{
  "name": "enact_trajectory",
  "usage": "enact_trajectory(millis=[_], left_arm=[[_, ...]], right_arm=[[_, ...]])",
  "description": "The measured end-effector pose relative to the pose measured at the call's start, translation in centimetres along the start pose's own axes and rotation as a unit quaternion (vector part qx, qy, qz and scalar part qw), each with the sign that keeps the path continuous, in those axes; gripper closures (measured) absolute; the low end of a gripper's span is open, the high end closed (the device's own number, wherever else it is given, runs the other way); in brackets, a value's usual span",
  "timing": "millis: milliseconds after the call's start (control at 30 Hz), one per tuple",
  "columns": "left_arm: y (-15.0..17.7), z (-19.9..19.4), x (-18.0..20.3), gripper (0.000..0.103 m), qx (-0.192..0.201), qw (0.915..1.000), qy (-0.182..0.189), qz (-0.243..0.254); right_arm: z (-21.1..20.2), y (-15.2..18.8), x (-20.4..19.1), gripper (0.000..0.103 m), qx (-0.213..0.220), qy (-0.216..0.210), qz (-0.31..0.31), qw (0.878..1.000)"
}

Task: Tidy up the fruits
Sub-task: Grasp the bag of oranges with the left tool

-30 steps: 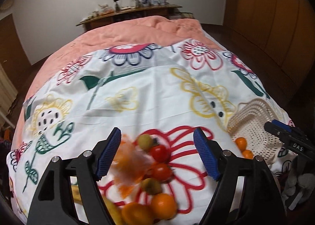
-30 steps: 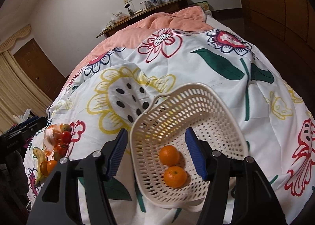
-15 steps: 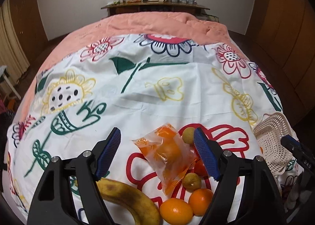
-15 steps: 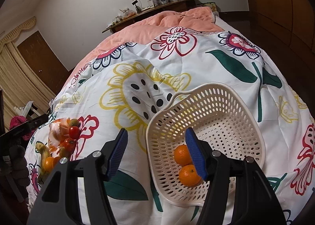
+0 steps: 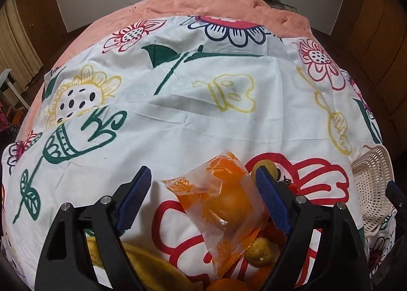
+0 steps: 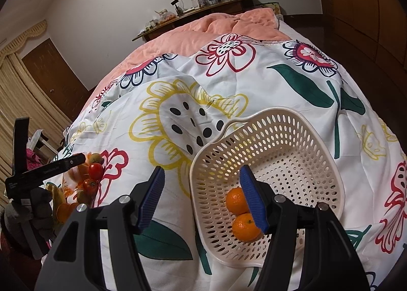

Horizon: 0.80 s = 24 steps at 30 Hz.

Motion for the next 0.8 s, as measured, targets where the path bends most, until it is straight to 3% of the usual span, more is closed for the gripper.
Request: enact_trajectory(millis=[167,233,567,800], left_arm=[[0.4,0.5,0.4,0.025,-0.009,0.9996,0.025,-0.011],[0.4,0.3,0.8,0.04,-0.01,0.9989,0.044,-0.012],[0.0,-1.9,0.2,0.042,0.012,0.9975,0.068,-0.016],[-1.1,-5.0,-1.8,0.042,0.052,0.9955,0.075,-0.026]], right_arm=[[0.0,0.0,0.0,0.041,0.0,0.0,0.0,1.0],[-0.1,0.0,-0.1,0.041,-0.001,0.0,-0.002,1.0],[0.0,0.3,-2.4,0.041,-0.011,-0.004,-0.023,1.0],[0.4,1.4,-7.2,0.041,-0.037,-0.04,-0.061,0.997]])
Point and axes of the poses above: each gripper's, at about its wrist camera, not at the fingertips, and z roughly the way its jaws point, x to its right, y to its underside, the point moved 9 cm from there along z, roughly the way its jaws point, and after that the axes turned 8 degrees about -y, right-handed, at the moved point
